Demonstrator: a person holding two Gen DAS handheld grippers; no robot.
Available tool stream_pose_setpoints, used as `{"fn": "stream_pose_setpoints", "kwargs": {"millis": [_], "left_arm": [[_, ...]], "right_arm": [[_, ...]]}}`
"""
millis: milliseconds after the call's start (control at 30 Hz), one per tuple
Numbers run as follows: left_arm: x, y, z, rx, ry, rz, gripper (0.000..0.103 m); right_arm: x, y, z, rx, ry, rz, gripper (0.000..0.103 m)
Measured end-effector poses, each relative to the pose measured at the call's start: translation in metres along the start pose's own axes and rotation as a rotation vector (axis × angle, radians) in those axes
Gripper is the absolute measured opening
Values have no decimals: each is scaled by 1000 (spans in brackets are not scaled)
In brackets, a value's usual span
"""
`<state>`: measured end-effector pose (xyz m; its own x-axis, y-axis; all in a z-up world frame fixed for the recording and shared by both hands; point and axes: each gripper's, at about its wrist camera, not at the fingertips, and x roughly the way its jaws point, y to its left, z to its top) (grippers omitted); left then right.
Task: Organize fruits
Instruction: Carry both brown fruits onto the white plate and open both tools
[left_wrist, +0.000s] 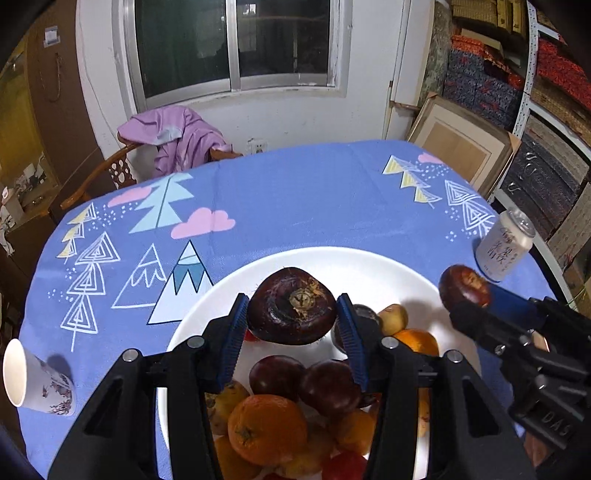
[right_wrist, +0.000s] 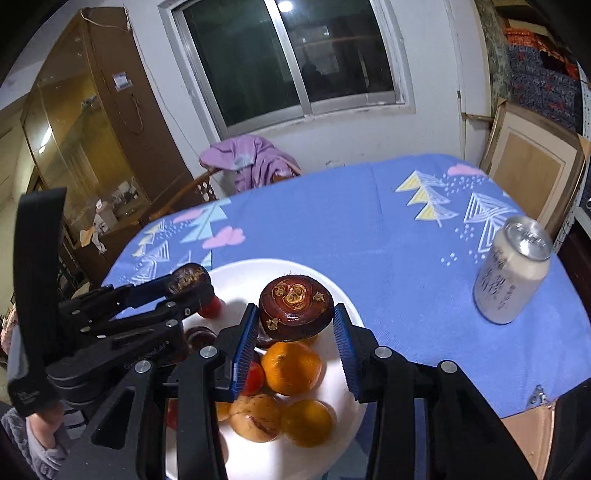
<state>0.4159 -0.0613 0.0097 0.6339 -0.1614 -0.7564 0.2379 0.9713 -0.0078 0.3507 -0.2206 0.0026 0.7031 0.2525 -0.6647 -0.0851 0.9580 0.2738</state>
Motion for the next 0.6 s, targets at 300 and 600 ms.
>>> {"fn": "stream_pose_setpoints", "kwargs": {"millis": [300,600], "left_arm": [[23,-1,-5,5,34,28,48],[32,-6,-7,15,24,38,58]], "right_arm": [[17,2,-12,-8,41,-15,42],[24,1,-14,-12,47,-25,42]]}}
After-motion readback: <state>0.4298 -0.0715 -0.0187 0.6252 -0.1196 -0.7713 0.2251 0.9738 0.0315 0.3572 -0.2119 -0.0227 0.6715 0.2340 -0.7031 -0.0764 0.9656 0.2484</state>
